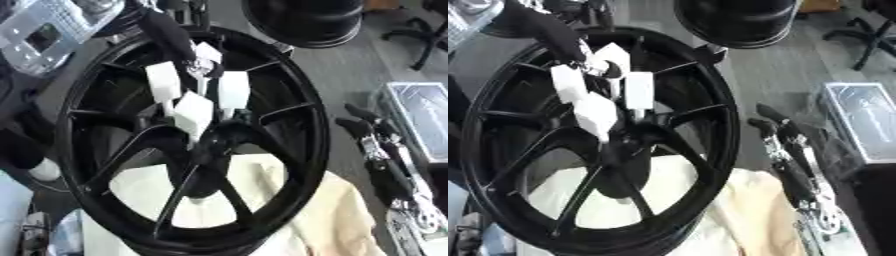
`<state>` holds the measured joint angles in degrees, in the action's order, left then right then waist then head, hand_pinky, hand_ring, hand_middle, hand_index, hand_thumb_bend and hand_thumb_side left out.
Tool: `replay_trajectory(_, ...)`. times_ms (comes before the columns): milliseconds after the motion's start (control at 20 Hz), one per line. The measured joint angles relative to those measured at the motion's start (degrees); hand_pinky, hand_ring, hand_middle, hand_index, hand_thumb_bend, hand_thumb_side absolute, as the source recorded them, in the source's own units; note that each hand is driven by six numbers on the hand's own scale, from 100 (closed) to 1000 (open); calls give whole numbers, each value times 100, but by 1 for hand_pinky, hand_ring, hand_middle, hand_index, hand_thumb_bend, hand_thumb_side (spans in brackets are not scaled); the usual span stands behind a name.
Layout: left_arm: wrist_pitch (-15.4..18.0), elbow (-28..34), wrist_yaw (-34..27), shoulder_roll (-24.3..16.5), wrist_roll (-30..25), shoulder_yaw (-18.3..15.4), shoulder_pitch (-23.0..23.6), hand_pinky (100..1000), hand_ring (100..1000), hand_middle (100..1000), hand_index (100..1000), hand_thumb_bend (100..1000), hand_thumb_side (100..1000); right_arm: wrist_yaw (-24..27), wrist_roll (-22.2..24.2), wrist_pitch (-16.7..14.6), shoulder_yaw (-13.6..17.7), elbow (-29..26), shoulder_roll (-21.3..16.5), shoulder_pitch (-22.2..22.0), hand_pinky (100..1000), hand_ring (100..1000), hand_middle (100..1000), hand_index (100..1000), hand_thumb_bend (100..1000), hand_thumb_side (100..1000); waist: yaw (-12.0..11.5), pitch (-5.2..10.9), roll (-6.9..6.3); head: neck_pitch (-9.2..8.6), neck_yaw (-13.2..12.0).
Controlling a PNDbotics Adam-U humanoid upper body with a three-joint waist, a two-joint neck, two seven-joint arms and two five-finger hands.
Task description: Pull the pin out of the wheel hub.
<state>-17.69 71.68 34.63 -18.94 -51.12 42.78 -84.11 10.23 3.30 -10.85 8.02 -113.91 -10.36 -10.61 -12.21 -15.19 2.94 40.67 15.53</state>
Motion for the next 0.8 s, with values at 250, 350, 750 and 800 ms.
replay_trajectory(250,193,-433,322,103,-30,-156,56,788,783,768,819,493,655,-35,6,42,-4,0,0,8,1000,842,895,818,100,544,14,-1,-23,1,-48)
replay_trajectory(350,273,-572,335,138,-37,-168,76,784,776,760,812,491,661,-54,6,57,-17,0,1,20,1000,842,895,819,100,544,16,-2,-26,1,-65)
replay_trajectory(750,580,-960,324,216,-60,-175,132,777,757,740,799,431,609,-93,26,81,-34,0,1,49,1000,843,896,819,100,543,33,-12,-24,2,-118)
replay_trajectory(800,592,-988,323,239,-61,-189,137,774,748,730,792,423,608,-97,34,89,-36,0,2,50,1000,843,896,819,100,538,34,-13,-24,2,-132)
